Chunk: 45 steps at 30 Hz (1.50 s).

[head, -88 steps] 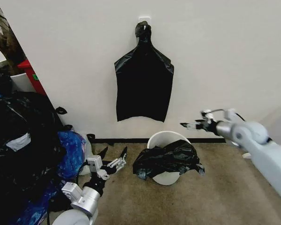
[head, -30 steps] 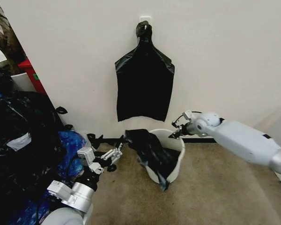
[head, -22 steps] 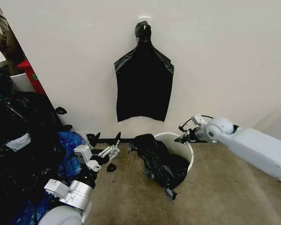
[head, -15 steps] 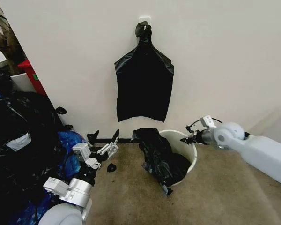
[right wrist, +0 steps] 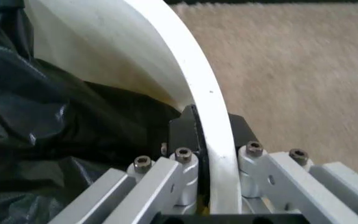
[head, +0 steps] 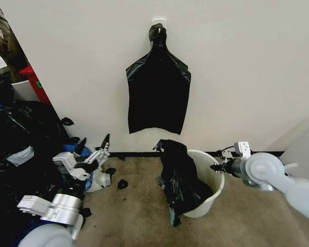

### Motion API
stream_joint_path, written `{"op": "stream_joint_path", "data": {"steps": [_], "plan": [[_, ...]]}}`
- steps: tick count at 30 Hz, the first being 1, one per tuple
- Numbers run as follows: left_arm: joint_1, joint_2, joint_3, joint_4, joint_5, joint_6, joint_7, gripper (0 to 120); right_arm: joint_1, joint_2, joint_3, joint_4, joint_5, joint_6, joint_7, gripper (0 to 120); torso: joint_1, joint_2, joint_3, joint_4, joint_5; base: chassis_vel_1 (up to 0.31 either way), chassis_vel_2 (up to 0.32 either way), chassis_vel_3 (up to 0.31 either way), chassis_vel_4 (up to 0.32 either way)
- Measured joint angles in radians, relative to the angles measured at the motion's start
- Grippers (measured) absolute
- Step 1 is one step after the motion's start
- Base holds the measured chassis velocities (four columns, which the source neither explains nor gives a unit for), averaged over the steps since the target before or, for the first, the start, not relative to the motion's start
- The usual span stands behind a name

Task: Place the garbage bag over the trash bin.

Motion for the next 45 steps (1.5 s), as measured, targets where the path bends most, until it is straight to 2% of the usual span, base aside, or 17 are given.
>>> {"op": "stream_joint_path", "data": {"steps": [2,6,11,18,27,31,38,45], "plan": [[0.007,0.005,-0.067,-0.006,0.002,0.01,0.007,100,-0.109,0.021,0.098,0.062,0.02,0.001,0.115,1,0.0,0.0,0.0,-0.0002,0.0003,0.0,0.0,0.0,0.0],[0.033,0.016,-0.157,-0.015,0.006,0.016,0.028,100,-0.226,0.052,0.211,0.104,0.03,0.002,0.202,1,0.0,0.0,0.0,-0.0001,0.0,0.0,0.0,0.0,0.0],[0.069,0.015,-0.179,-0.037,0.007,0.016,0.032,100,-0.282,0.09,0.294,0.103,0.074,0.023,0.223,1,0.0,0.0,0.0,-0.0001,0.0001,0.0,0.0,0.0,0.0],[0.099,0.001,-0.17,-0.05,0.022,0.016,0.032,100,-0.331,0.136,0.351,0.106,0.077,0.044,0.211,1,0.0,0.0,0.0,0.0,0.0,0.0,0.0,0.0,0.0],[0.127,0.009,-0.161,-0.05,0.034,0.014,0.032,100,-0.352,0.215,0.304,0.12,-0.077,0.051,0.129,1,0.0,0.0,0.0,-0.0002,0.0003,0.0,0.0,0.0,0.0],[0.128,0.011,-0.163,-0.05,0.033,0.014,0.031,100,-0.347,0.222,0.295,0.12,-0.087,0.051,0.124,1,0.0,0.0,0.0,-0.0003,0.0003,0.0,0.0,0.0,0.0],[0.153,0.001,-0.17,-0.05,0.034,0.008,0.034,100,-0.291,0.295,0.201,0.07,-0.191,0.052,0.082,1,0.0,0.0,0.0,-0.0001,0.0001,0.0,0.0,0.0,0.0],[0.151,0.005,-0.165,-0.05,0.034,0.008,0.033,100,-0.259,0.359,0.169,0.001,-0.231,0.051,0.07,1,0.0,0.0,0.0,0.0,0.0002,0.0,0.0,0.0,0.0]]}}
